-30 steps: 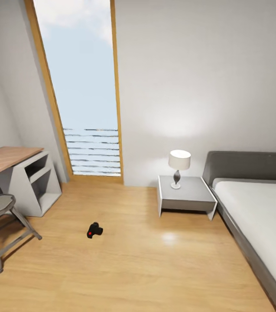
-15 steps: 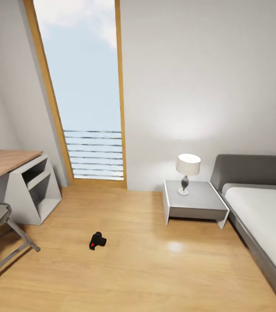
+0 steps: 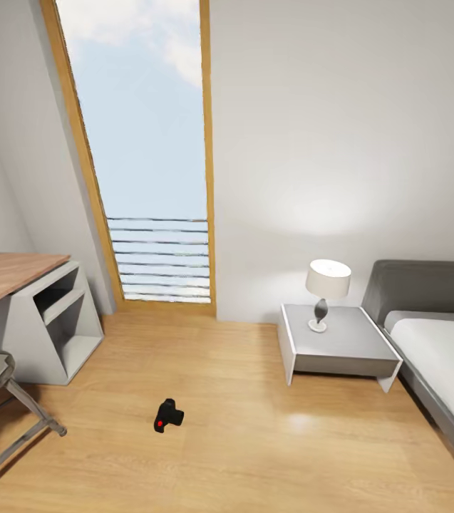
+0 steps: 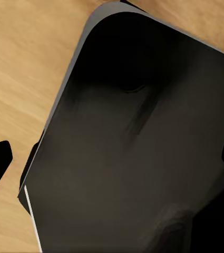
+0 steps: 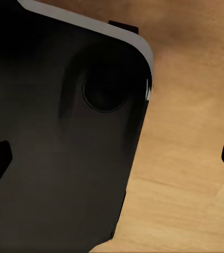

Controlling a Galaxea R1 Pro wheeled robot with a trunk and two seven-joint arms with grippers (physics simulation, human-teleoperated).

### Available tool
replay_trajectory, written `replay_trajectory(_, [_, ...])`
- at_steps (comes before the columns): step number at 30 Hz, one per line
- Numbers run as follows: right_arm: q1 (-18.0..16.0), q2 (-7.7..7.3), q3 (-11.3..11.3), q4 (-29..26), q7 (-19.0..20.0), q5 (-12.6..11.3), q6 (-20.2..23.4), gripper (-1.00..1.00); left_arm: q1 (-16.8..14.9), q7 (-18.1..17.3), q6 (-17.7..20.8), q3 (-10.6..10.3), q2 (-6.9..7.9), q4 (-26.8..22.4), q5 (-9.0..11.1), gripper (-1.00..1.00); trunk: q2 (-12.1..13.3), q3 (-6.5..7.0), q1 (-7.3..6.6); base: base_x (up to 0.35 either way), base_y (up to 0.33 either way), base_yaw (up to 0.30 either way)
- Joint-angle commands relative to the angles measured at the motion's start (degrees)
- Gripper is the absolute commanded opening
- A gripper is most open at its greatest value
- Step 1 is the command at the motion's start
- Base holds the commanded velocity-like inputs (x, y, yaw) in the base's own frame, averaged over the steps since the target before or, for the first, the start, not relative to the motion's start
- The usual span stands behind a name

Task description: Attach the digital camera to the camera tripod in the bedroom.

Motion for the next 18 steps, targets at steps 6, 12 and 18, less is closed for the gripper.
replay_trajectory(6, [-0.02, -0.01, 0.02, -0.01, -0.02, 0.39, 0.0, 1.0, 0.0, 0.04, -0.06, 0.09, -0.01, -0.07, 0.08, 1.0, -0.02, -0.05, 0.03, 0.302, 0.215, 0.0])
replay_trajectory(12, [-0.02, 0.02, 0.02, -0.01, -0.02, 0.39, 0.01, 1.0, -0.02, 0.04, -0.06, 0.09, -0.01, -0.07, 0.08, 1.0, -0.02, -0.05, 0.03, 0.302, 0.216, 0.0])
replay_trajectory(18, [-0.02, 0.03, 0.02, -0.01, -0.06, 0.34, -0.01, 1.0, 0.0, 0.04, -0.06, 0.09, -0.01, -0.07, 0.08, 1.0, -0.02, -0.05, 0.03, 0.299, 0.22, 0.0])
